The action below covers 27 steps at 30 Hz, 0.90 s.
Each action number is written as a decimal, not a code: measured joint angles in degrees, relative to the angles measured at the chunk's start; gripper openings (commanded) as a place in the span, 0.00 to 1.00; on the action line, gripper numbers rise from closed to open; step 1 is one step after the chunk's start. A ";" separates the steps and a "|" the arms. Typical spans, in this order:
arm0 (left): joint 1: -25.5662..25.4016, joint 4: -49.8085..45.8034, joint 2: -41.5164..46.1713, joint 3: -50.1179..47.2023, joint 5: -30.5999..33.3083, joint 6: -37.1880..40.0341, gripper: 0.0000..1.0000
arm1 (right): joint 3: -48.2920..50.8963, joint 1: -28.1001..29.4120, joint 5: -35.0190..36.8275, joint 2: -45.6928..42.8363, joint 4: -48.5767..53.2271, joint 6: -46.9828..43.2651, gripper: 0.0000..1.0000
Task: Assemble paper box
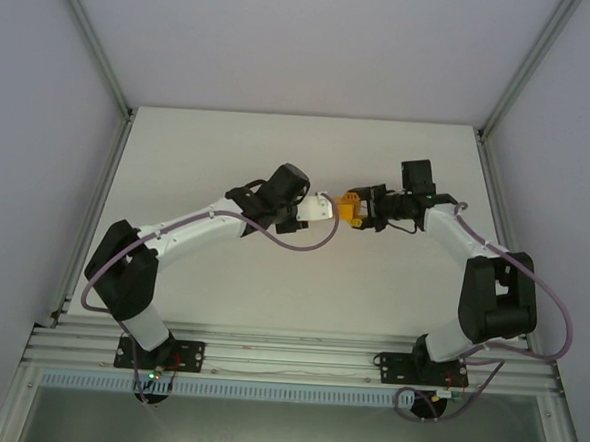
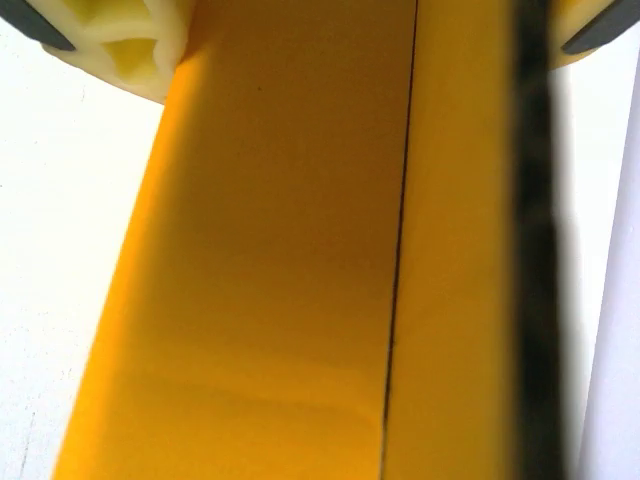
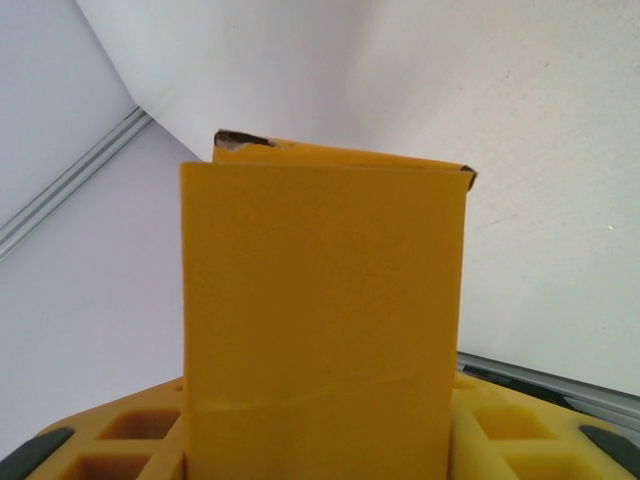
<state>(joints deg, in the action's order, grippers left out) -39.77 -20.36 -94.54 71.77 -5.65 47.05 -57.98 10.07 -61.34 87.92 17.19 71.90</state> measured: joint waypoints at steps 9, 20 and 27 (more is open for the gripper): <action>0.55 -2.82 -1.33 2.51 0.31 0.26 0.31 | -0.15 -0.57 2.93 -1.20 4.79 -6.75 1.00; 3.93 -22.47 -8.85 10.97 -8.94 3.98 0.36 | 2.97 -4.00 29.42 -27.52 -2.89 -48.46 1.00; 6.54 -30.97 -15.61 18.58 -16.28 5.81 0.36 | 3.02 -2.47 20.41 -23.15 -0.68 -69.88 0.87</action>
<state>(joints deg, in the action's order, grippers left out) -33.23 -51.33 -110.15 90.35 -21.93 52.86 -54.96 7.60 -40.93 64.77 16.51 2.02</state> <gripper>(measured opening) 0.417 0.922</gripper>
